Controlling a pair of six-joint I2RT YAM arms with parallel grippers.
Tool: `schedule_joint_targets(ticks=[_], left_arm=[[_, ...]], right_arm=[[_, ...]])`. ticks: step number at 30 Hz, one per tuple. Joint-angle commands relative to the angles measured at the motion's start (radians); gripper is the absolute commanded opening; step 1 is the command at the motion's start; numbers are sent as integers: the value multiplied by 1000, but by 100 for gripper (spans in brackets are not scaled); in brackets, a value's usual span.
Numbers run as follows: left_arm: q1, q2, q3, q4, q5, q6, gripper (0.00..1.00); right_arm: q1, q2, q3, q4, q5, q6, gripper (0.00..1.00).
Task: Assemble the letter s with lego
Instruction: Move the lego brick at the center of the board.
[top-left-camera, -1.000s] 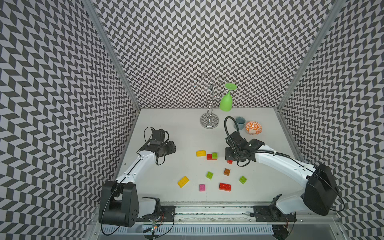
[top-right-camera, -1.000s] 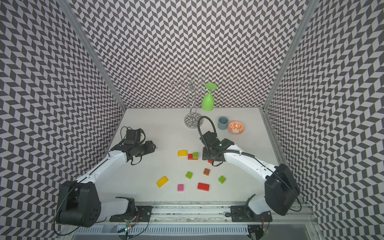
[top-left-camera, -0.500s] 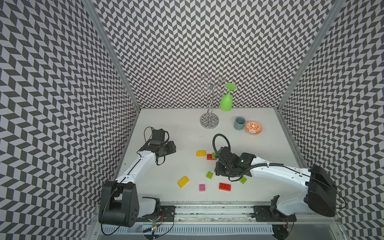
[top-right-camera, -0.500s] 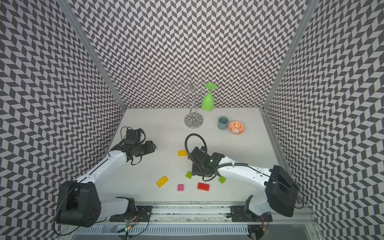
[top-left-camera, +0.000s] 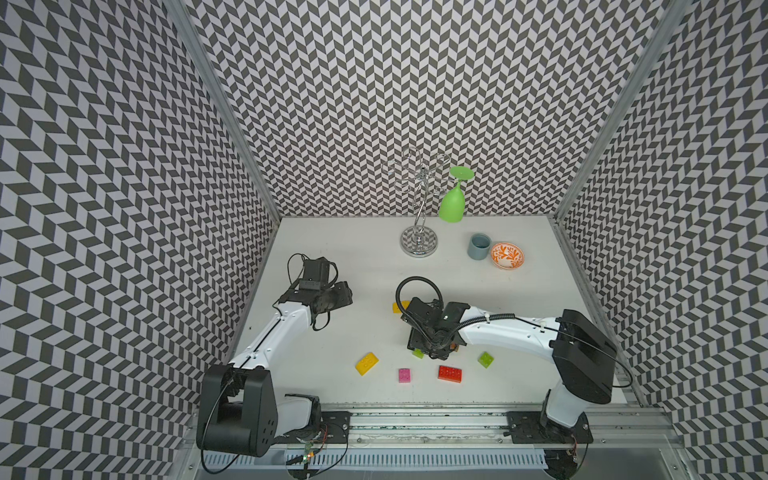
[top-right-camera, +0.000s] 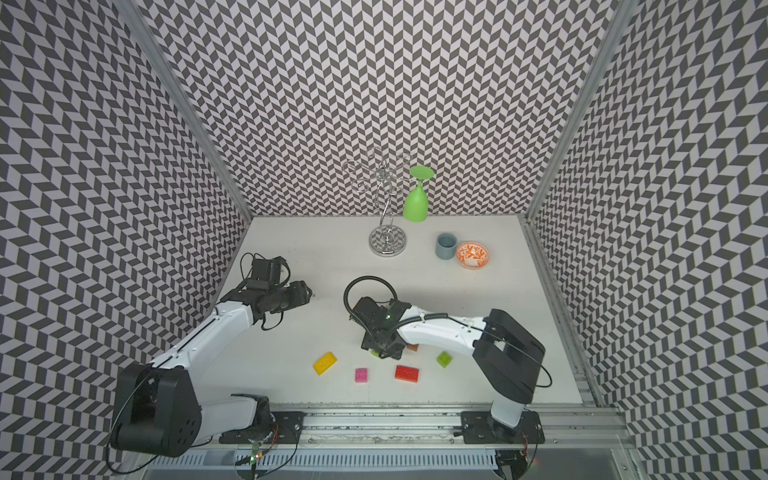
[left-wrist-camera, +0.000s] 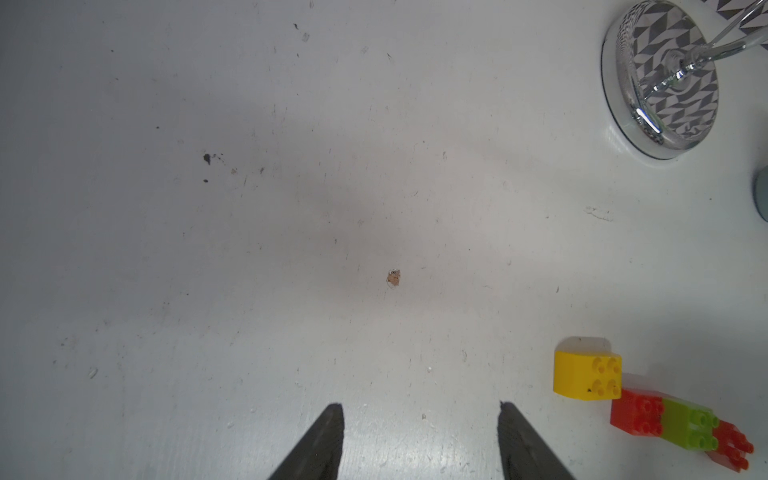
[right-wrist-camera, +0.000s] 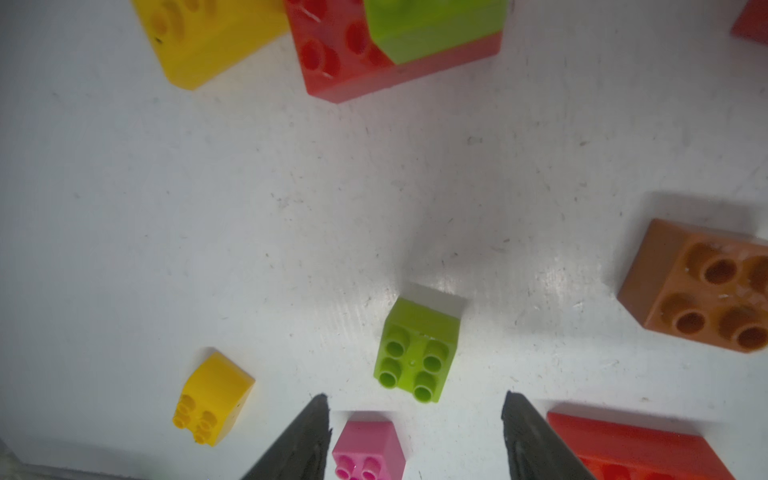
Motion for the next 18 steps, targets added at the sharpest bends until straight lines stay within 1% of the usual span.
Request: schedule_joint_targets(ticks=[1,12,15,18], left_arm=[[-1,-27,-6,17,5,8,61],[0,-31,-6,19,11,8,61],[2,-31,-7,20,15,8,61],[3,-30,-7,21,16,8,61]], right_arm=[[6,26,29,-1,-1,41,67],[6,131,64,7,-5,22,59],[7,147,73,0,3,14,53],[7,145,78,-13,33,7,44]])
